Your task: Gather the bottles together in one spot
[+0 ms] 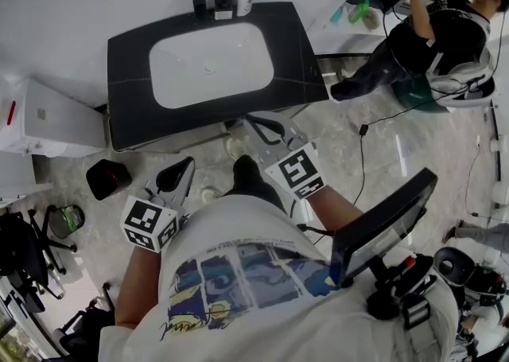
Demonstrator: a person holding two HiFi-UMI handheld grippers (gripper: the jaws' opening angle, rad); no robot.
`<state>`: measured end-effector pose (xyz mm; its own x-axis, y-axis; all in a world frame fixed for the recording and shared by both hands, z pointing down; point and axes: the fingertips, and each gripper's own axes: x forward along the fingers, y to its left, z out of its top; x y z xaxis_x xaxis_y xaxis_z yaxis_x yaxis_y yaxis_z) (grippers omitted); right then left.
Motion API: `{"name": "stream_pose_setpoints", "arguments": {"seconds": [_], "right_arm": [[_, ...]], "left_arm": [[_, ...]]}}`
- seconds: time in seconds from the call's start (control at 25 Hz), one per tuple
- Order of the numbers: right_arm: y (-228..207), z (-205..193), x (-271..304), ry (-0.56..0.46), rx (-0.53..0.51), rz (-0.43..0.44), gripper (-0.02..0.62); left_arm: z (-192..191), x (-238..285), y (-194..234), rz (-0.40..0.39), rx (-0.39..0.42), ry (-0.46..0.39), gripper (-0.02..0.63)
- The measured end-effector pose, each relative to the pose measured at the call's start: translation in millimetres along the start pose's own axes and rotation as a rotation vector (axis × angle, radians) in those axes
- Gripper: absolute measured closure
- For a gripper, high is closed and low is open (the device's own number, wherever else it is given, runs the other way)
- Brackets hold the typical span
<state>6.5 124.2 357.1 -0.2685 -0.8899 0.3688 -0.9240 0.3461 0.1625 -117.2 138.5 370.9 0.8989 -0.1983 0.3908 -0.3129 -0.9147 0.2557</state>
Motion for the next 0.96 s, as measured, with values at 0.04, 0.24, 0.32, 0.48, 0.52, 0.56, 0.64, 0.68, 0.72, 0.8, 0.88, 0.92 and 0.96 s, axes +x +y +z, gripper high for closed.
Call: {"name": "stream_pose_setpoints", "arguments": {"seconds": [0.04,0.24,0.32,0.48,0.52,0.56,0.64,0.68,0.72,0.8,0.88,0.92,0.96], "right_arm": [[0.3,0.3,0.2,0.001,-0.002,0.000,0.595],[-2.0,0.4,2.6,0.007,-0.008,0.002,0.595],[-1.5,-0.3,3.1,0.012,-0.009,0.004,0.595],[1.4,-0.4,5.2,0.019,-0.012,0.006,0.595],[1.5,-0.6,5.8,0.021,-0.012,0.005,0.595],[1.5,-1.0,6.4,0.024,-0.010,0.004,0.595],[1.2,-1.7,7.7,0.030,-0.009,0.003,0.595],[1.0,-1.9,8.4,0.033,-0.010,0.004,0.595],[0.6,-1.9,9.2,0.035,-0.012,0.004,0.595],[-0.7,-1.4,10.8,0.039,-0.017,0.004,0.595],[-1.8,-0.4,12.4,0.042,-0.019,0.005,0.595],[-2.1,0.2,13.4,0.042,-0.020,0.006,0.595],[-2.4,0.8,14.4,0.043,-0.021,0.007,0.595]], "left_arm": [[-0.2,0.0,0.1,-0.001,0.000,-0.001,0.604],[2.4,3.6,2.4,-0.004,-0.003,-0.004,0.604],[2.2,3.8,2.2,-0.006,-0.003,-0.005,0.604],[0.5,2.0,5.2,-0.008,-0.007,-0.004,0.604],[0.2,2.3,5.9,-0.009,-0.010,-0.004,0.604],[-0.1,2.7,6.5,-0.012,-0.012,-0.003,0.604],[-0.2,3.8,7.7,-0.016,-0.015,-0.003,0.604],[-0.1,4.4,8.6,-0.017,-0.016,-0.003,0.604],[0.2,5.0,9.7,-0.018,-0.018,-0.003,0.604],[1.2,6.2,11.6,-0.018,-0.020,-0.005,0.604],[2.1,6.8,13.1,-0.018,-0.023,-0.006,0.604],[2.5,6.9,13.8,-0.018,-0.024,-0.007,0.604],[3.0,7.0,14.6,-0.017,-0.025,-0.007,0.604]]}}
